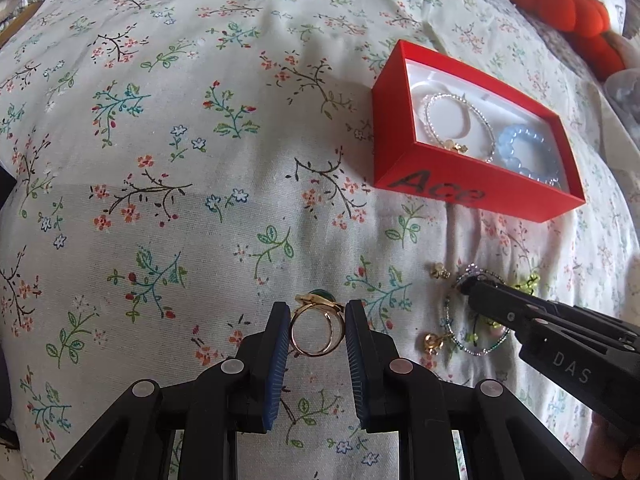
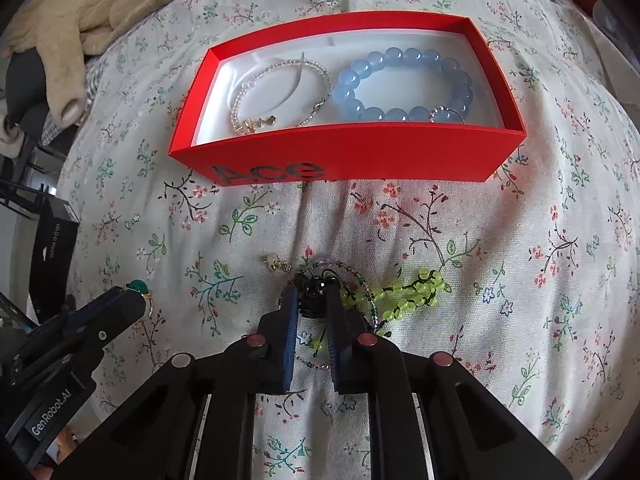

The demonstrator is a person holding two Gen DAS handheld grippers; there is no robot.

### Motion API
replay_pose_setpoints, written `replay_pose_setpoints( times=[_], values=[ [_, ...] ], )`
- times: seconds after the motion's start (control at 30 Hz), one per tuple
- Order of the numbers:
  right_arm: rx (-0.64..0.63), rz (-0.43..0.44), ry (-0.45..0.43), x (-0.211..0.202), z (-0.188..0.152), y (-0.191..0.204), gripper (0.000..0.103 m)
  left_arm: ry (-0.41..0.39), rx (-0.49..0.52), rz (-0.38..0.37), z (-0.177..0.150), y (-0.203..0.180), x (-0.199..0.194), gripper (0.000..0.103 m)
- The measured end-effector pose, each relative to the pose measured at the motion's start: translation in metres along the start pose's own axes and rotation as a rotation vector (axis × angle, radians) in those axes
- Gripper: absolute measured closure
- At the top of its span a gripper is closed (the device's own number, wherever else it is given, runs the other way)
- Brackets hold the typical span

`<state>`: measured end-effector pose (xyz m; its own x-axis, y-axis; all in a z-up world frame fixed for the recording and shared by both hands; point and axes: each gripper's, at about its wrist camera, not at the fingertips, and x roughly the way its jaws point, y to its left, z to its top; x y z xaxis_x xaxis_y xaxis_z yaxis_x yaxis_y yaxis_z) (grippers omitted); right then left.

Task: Organize jewelry
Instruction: 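Carry the gold ring to the box with the left tool while the right tool grasps the black bead cluster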

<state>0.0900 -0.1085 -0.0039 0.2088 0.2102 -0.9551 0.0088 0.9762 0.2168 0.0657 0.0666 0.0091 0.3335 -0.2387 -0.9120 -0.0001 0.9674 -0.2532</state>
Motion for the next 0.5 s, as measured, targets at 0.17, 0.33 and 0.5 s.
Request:
replay_pose_setpoints(
  times=[0.17,0.33,0.5],
  values=[
    [-0.004,0.014,-0.014,-0.009,-0.002,-0.003,0.089,-0.004,0.002,0.000,0.000,-0.003,-0.001,0.081],
    [-0.003,0.035,-0.034,-0.022,-0.005,-0.008,0.089,-0.007,-0.003,0.001,0.001,-0.004,0.000,0.081],
    [0.019,0.054,-0.061,-0.036,-0.006,-0.021,0.089,-0.024,-0.008,-0.019,0.004,-0.008,-0.002,0.081]
  ],
)
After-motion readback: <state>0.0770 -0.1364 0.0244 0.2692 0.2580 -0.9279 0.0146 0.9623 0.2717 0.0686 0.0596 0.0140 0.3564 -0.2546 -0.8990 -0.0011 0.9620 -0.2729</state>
